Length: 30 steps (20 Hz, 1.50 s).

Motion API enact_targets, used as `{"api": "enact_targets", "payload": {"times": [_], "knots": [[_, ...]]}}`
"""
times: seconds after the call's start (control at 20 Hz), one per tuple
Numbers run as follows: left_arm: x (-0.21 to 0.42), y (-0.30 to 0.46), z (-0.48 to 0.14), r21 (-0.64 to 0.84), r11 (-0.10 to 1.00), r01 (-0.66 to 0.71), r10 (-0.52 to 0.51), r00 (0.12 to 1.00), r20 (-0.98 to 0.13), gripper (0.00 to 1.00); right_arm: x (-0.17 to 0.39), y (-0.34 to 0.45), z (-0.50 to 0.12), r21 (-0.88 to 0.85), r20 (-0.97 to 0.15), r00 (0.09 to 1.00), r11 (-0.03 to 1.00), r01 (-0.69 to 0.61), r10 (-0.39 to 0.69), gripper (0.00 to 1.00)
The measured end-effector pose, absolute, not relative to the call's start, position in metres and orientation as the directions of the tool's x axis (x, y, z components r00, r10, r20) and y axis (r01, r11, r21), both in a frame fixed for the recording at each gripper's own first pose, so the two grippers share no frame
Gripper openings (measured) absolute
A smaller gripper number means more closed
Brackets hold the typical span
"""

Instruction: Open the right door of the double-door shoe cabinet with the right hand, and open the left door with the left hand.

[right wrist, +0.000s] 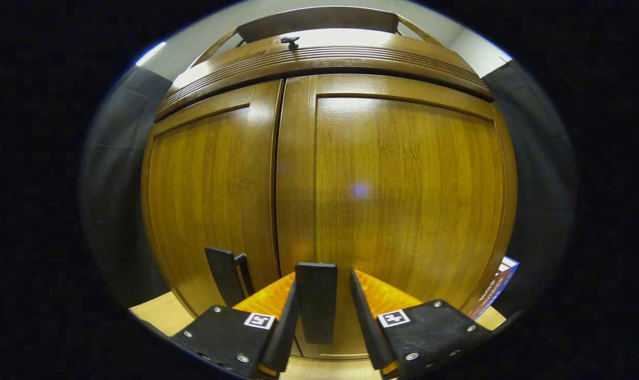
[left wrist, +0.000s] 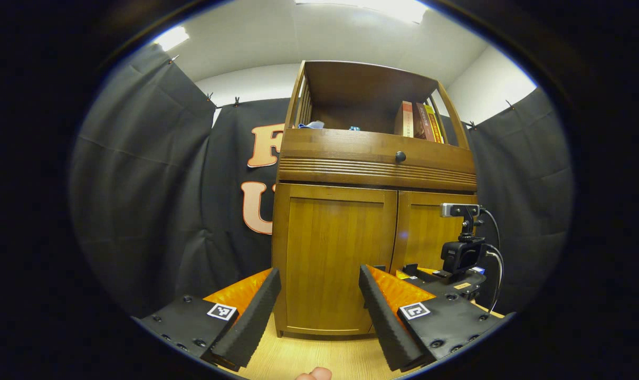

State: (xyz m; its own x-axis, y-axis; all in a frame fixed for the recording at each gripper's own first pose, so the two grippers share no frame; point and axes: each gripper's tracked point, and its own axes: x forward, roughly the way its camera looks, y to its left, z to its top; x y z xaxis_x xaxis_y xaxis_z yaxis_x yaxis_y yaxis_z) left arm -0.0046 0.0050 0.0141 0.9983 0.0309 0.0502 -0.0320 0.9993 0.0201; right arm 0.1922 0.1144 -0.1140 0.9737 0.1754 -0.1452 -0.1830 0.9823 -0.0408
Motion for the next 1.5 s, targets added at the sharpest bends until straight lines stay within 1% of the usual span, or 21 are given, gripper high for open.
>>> {"api": "enact_targets", "payload": {"times": [0.15,0.2,0.25,0.3,0.45,0.5,0.6,0.65,0.75,0.8,0.85,0.95,1.0,1.25,1.3,1.35,1.4,1.45,1.5], "knots": [[-0.007,0.006,0.016,0.023,0.999,-0.034,0.032,0.998,0.053,0.99,0.192,0.115,-0.114,-0.049,-0.144,0.973,0.981,-0.187,0.178,0.44],[-0.008,0.006,0.016,0.024,0.999,-0.035,0.034,0.998,0.054,0.99,0.193,0.116,-0.115,-0.044,-0.149,0.970,0.979,-0.200,0.192,0.24],[-0.008,0.005,0.017,0.024,0.999,-0.035,0.033,0.998,0.055,0.99,0.193,0.116,-0.115,-0.034,-0.152,0.966,0.976,-0.215,0.207,0.24],[-0.008,0.004,0.017,0.024,0.999,-0.033,0.032,0.998,0.053,0.99,0.192,0.116,-0.115,-0.025,-0.155,0.963,0.974,-0.225,0.219,0.31],[-0.010,0.000,0.016,0.027,0.999,-0.022,0.021,0.999,0.047,0.99,0.192,0.116,-0.116,-0.040,-0.160,0.963,0.973,-0.227,0.218,0.29],[-0.011,-0.002,0.018,0.028,0.999,-0.018,0.016,0.999,0.049,0.97,0.192,0.116,-0.116,-0.042,-0.167,0.962,0.973,-0.227,0.217,0.29],[-0.014,-0.003,0.020,0.032,0.999,-0.015,0.013,0.998,0.054,0.96,0.191,0.116,-0.117,-0.032,-0.179,0.957,0.971,-0.236,0.227,0.29],[-0.015,-0.003,0.021,0.034,0.999,-0.016,0.015,0.998,0.056,0.99,0.190,0.116,-0.117,-0.031,-0.180,0.957,0.971,-0.239,0.230,0.29],[-0.018,-0.002,0.021,0.034,0.999,-0.020,0.018,0.998,0.056,0.99,0.187,0.115,-0.117,-0.042,-0.180,0.957,0.970,-0.241,0.229,0.29],[-0.019,-0.002,0.021,0.033,0.999,-0.022,0.020,0.998,0.057,0.96,0.184,0.115,-0.117,-0.044,-0.179,0.956,0.969,-0.243,0.232,0.29],[-0.020,-0.002,0.020,0.031,0.999,-0.022,0.021,0.998,0.055,0.99,0.181,0.115,-0.117,-0.038,-0.180,0.955,0.968,-0.248,0.237,0.29],[-0.021,-0.002,0.019,0.029,0.999,-0.023,0.021,0.998,0.052,0.99,0.175,0.114,-0.116,-0.031,-0.184,0.951,0.966,-0.258,0.248,0.35],[-0.022,-0.002,0.019,0.030,0.999,-0.023,0.022,0.998,0.052,0.99,0.172,0.114,-0.115,-0.036,-0.185,0.950,0.964,-0.264,0.253,0.29],[-0.023,0.000,0.018,0.033,0.999,-0.032,0.030,0.998,0.049,0.99,0.152,0.108,-0.114,-0.030,-0.183,0.947,0.962,-0.273,0.263,0.29],[-0.023,0.000,0.017,0.028,0.999,-0.034,0.032,0.998,0.048,0.97,0.147,0.106,-0.113,-0.029,-0.185,0.946,0.961,-0.275,0.265,0.37],[-0.023,-0.001,0.016,0.025,0.999,-0.034,0.033,0.998,0.044,0.99,0.142,0.104,-0.113,-0.027,-0.184,0.945,0.960,-0.279,0.270,0.37],[-0.022,-0.001,0.015,0.025,0.999,-0.033,0.032,0.999,0.041,0.96,0.136,0.102,-0.113,-0.027,-0.183,0.943,0.958,-0.286,0.276,0.37],[-0.022,-0.001,0.013,0.028,0.999,-0.033,0.032,0.999,0.037,0.96,0.133,0.101,-0.111,-0.026,-0.183,0.941,0.956,-0.293,0.284,0.29],[-0.021,-0.002,0.013,0.030,0.999,-0.034,0.033,0.999,0.034,0.95,0.129,0.099,-0.112,-0.024,-0.185,0.939,0.954,-0.299,0.289,0.29]]}}
